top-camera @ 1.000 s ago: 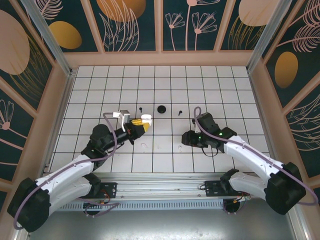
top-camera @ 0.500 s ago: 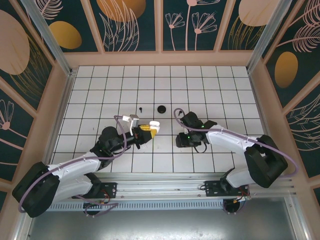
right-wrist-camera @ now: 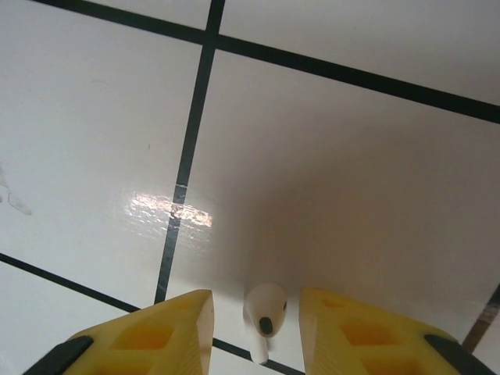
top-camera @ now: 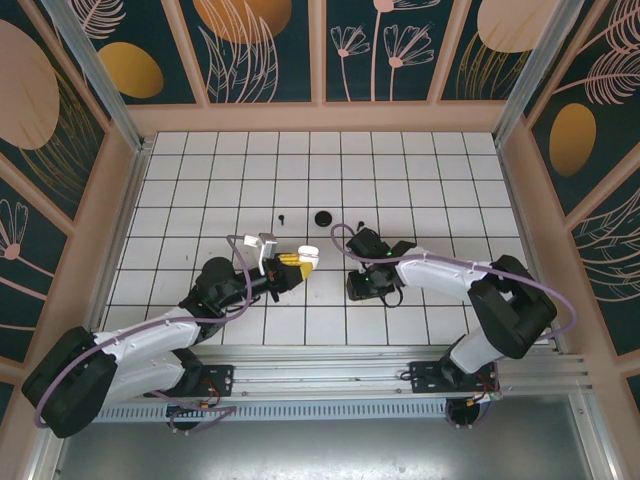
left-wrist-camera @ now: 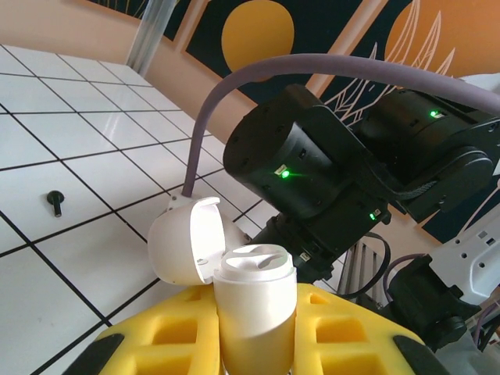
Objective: Insert the wireless bluetooth earbuds into the charging case
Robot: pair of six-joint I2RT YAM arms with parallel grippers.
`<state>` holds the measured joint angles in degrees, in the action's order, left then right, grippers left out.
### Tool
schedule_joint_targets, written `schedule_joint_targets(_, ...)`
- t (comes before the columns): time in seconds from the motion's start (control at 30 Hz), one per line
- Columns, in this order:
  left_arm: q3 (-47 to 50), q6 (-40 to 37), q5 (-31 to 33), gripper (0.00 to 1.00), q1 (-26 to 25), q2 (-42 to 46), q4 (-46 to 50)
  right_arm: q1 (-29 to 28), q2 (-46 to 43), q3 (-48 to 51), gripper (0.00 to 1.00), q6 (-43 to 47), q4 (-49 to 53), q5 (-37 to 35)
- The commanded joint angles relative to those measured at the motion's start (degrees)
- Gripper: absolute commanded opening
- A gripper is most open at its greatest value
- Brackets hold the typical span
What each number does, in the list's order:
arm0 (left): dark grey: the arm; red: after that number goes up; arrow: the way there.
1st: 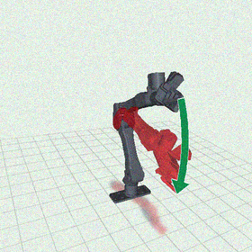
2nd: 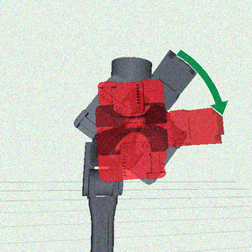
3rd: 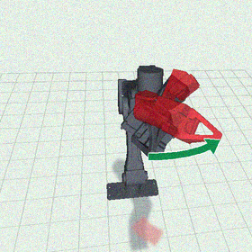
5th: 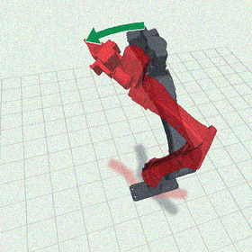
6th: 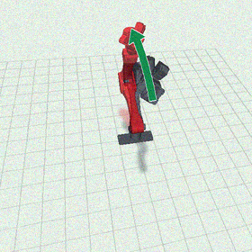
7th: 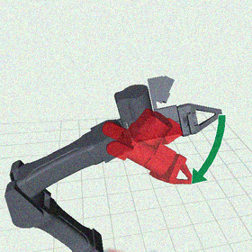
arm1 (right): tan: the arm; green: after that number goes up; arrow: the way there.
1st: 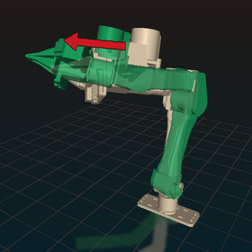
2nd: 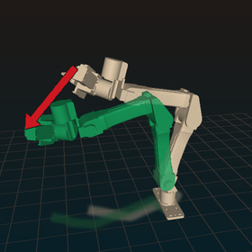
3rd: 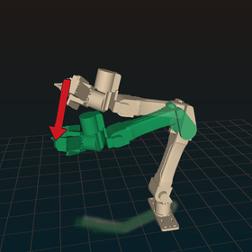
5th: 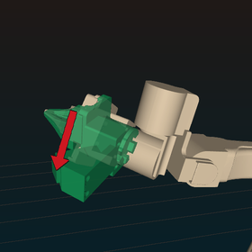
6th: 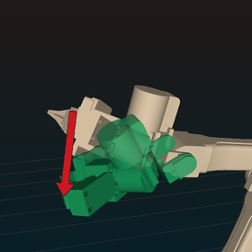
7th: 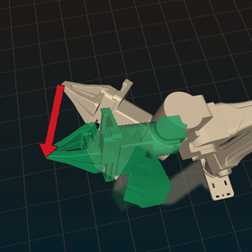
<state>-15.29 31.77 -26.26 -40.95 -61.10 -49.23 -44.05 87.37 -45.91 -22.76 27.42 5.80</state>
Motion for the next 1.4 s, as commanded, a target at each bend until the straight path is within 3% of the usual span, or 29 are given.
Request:
schedule_joint_targets(0.0,-0.09,-1.01,0.60,0.00,-0.39,0.39,-0.53,-0.50,1.54,-1.67,0.31,1.22,1.04,-1.31)
schedule_joint_targets(0.37,-0.11,-0.91,0.65,0.00,-0.44,-0.02,-0.25,-0.50,1.64,-1.68,0.21,1.85,1.58,-1.76)
schedule_joint_targets(0.73,0.58,-7.30,1.34,0.00,-0.43,4.76,0.72,0.09,-2.47,-1.63,0.14,1.86,0.98,-1.06)
schedule_joint_targets(1.0,-0.09,-13.61,3.47,0.00,-0.47,8.53,6.95,2.75,-9.87,-1.64,0.13,1.23,-0.89,2.15)
schedule_joint_targets(1.37,3.09,-14.61,1.74,0.00,-0.47,11.35,-0.96,6.34,-26.36,-2.35,0.09,2.11,-7.41,9.40)
